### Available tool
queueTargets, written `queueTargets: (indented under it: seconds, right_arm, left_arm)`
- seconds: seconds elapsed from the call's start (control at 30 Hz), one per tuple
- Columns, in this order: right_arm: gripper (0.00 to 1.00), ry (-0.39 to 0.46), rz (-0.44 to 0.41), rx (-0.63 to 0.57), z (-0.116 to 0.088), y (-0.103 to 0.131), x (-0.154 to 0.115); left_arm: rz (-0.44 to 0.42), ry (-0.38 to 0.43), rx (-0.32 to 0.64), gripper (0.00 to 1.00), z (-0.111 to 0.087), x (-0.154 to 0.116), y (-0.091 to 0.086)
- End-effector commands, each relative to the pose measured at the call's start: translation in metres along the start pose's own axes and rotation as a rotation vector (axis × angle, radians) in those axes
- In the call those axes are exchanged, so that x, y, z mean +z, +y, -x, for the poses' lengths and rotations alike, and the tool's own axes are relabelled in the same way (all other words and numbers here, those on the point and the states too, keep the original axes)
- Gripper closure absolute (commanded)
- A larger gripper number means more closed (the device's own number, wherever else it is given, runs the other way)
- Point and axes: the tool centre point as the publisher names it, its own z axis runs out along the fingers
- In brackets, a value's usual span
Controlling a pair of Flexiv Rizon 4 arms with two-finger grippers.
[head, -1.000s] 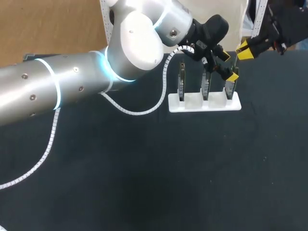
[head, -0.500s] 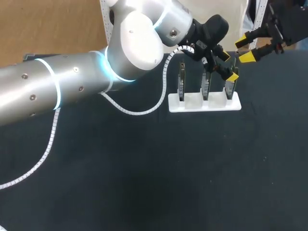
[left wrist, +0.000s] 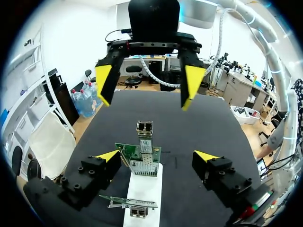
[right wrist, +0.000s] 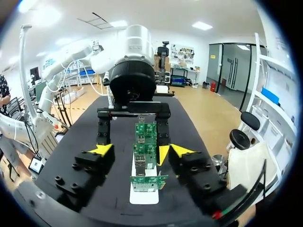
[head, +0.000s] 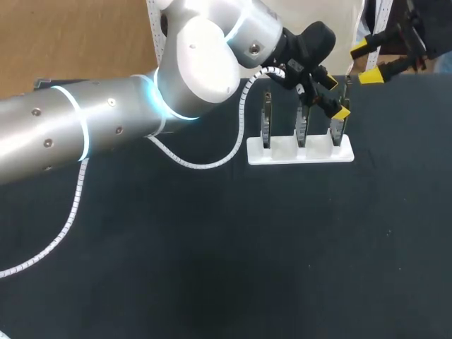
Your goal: Pick up the optical module with the left hand, and insert it into the network port with the right hand.
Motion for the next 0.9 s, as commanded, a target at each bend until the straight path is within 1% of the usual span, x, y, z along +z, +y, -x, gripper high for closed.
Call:
queueTargets:
  seconds: [0.03, 0.33, 0.53, 0.9]
  right_arm:
    - [1.00, -0.001, 0.006, -0.006, 0.001, -0.002, 0.002]
    - [1.00, 0.015, 0.018, -0.012, 0.003, -0.003, 0.010]
    - [1.00, 0.016, 0.018, 0.003, -0.001, -0.007, 0.013]
    - [1.00, 0.029, 0.034, 0.025, -0.009, -0.005, 0.016]
  left_arm:
    - [-0.001, 0.005, -0.002, 0.00, 0.001, 0.000, 0.001]
    - [-0.001, 0.005, -0.002, 0.00, 0.001, 0.000, 0.001]
    - [-0.001, 0.005, -0.002, 0.00, 0.001, 0.000, 0.001]
    - [-0.001, 0.005, -0.002, 0.00, 0.001, 0.000, 0.001]
